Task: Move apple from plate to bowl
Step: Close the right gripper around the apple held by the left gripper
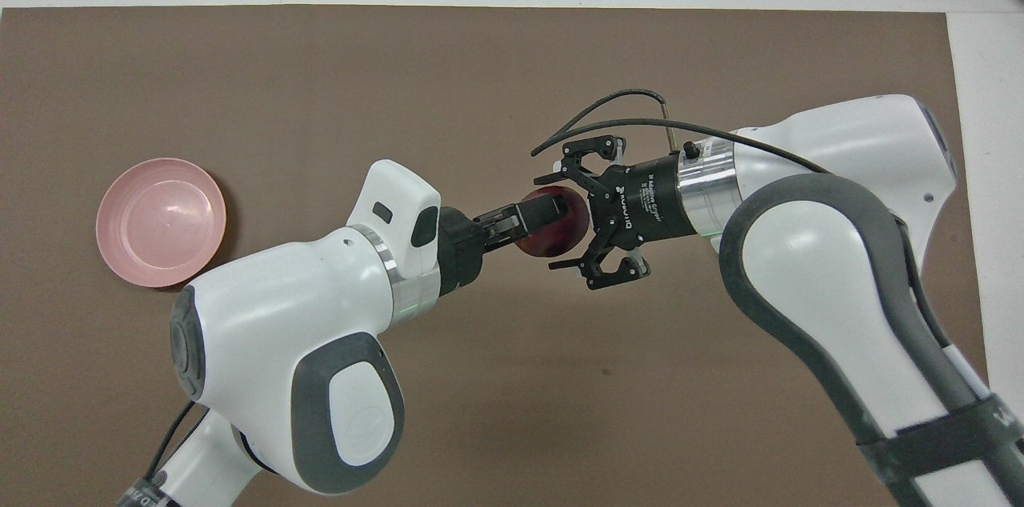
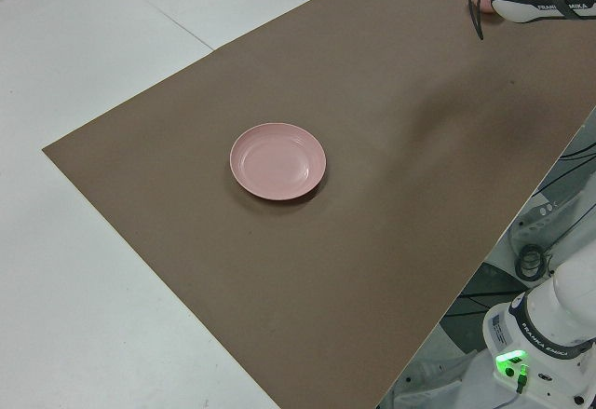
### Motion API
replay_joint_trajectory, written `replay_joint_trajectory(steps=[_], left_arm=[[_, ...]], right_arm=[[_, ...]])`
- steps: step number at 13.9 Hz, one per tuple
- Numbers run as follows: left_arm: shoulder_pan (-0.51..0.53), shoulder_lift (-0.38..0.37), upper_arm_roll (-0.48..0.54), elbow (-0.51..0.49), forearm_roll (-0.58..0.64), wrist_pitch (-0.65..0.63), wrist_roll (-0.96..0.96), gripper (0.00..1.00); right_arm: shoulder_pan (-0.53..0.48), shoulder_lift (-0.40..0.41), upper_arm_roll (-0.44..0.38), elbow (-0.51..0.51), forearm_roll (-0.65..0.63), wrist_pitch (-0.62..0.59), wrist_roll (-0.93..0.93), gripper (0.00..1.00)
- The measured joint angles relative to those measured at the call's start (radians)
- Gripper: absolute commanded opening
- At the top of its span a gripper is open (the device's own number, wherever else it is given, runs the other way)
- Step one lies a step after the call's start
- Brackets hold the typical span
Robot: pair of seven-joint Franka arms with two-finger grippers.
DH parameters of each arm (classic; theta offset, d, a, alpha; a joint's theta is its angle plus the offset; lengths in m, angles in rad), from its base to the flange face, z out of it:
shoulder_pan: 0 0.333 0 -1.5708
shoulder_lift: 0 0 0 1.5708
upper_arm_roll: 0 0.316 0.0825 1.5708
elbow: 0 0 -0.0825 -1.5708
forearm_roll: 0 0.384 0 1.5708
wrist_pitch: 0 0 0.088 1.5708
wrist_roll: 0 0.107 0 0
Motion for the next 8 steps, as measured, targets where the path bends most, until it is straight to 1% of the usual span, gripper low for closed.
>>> replay_joint_trajectory(steps=[1,3,4,5,6,7,8], left_arm=[[0.0,0.0,0.0,-0.001,0.0,0.0,0.0,0.0],[0.0,0.0,-0.001,0.0,0.0,0.0,0.0,0.0],[0.0,0.0,-0.001,0.0,0.0,0.0,0.001,0.04],[0.0,0.0,-0.002,0.0,0.0,0.0,0.001,0.2],[0.0,0.0,-0.002,0.0,0.0,0.0,0.001,0.43],[0.0,0.0,-0.002,0.0,0.0,0.0,0.001,0.7],[0.0,0.0,-0.002,0.001,0.0,0.0,0.001,0.84]], right_arm=[[-0.001,0.0,-0.001,0.001,0.0,0.002,-0.017,0.0],[-0.002,0.0,-0.001,0.002,0.0,0.002,-0.074,0.0],[-0.002,0.001,-0.001,0.002,0.0,0.002,-0.108,0.0],[-0.003,0.001,-0.001,0.002,0.0,0.001,-0.137,0.0],[-0.004,0.001,-0.001,0.002,0.0,0.0,-0.154,0.0],[-0.004,0.001,-0.002,0.002,0.0,-0.001,-0.161,0.0],[-0.004,0.001,-0.002,0.003,0.0,-0.001,-0.163,0.0]])
